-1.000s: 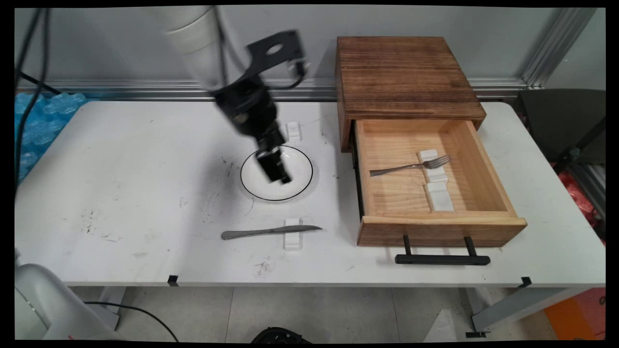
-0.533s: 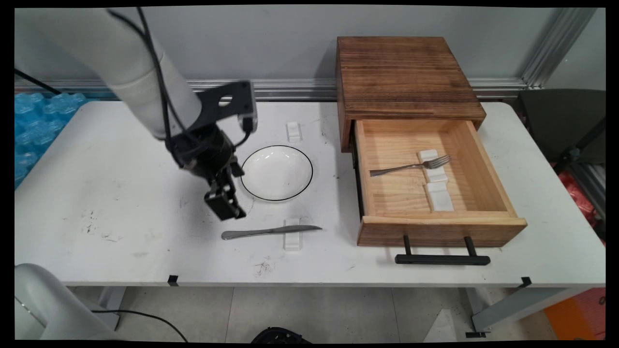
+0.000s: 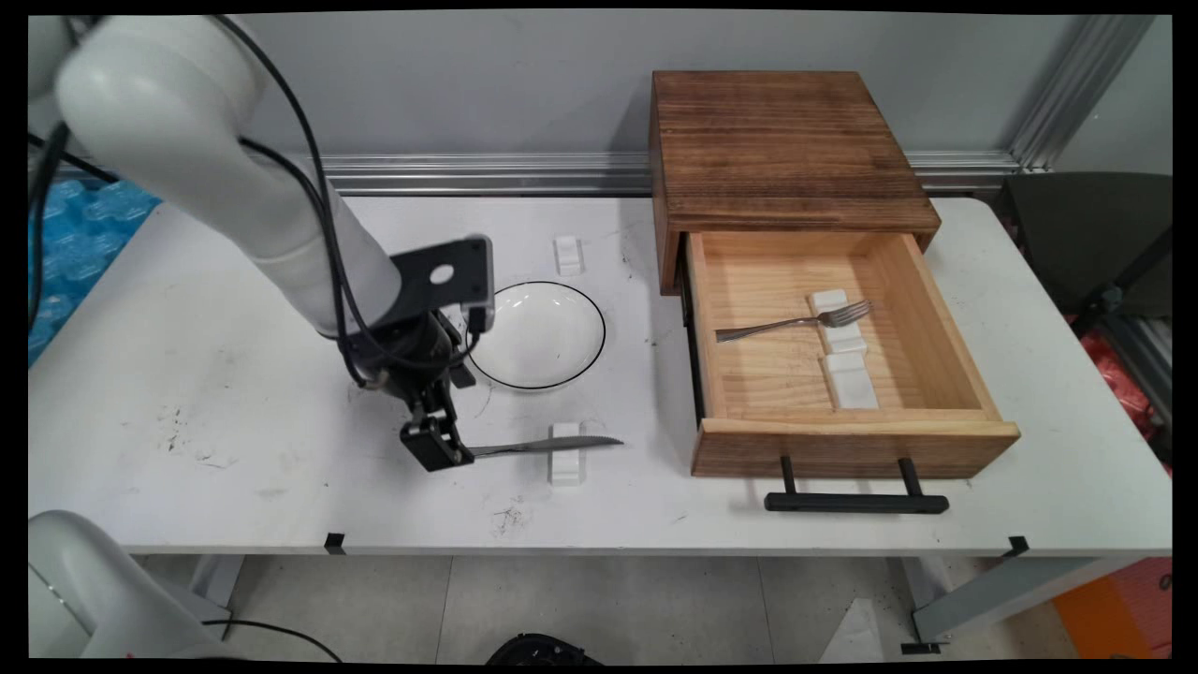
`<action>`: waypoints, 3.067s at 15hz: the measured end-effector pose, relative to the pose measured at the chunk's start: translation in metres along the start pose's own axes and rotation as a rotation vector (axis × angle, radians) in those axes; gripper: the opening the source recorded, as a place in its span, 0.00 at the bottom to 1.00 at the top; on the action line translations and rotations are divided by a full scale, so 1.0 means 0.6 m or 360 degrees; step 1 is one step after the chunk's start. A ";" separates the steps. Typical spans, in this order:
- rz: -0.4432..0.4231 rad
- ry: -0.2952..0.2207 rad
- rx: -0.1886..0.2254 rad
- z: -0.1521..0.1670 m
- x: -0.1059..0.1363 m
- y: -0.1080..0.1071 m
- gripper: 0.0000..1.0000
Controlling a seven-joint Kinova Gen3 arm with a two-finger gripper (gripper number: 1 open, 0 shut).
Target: Pick up the knife from the right of the white plate, then place the picked object into the drawer
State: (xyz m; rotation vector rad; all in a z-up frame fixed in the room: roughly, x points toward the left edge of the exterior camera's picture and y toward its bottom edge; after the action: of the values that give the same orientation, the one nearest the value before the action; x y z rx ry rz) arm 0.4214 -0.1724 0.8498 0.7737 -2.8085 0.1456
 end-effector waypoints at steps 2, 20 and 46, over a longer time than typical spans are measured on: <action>0.0013 0.0003 -0.0014 0.028 -0.001 -0.005 1.00; -0.0028 0.0024 -0.0043 0.122 0.017 -0.016 1.00; 0.0005 0.0023 -0.0081 0.017 0.021 -0.023 0.00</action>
State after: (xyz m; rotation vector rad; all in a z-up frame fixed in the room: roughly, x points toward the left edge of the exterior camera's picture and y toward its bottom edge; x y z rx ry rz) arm 0.4159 -0.1922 0.8432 0.7535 -2.7883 0.0792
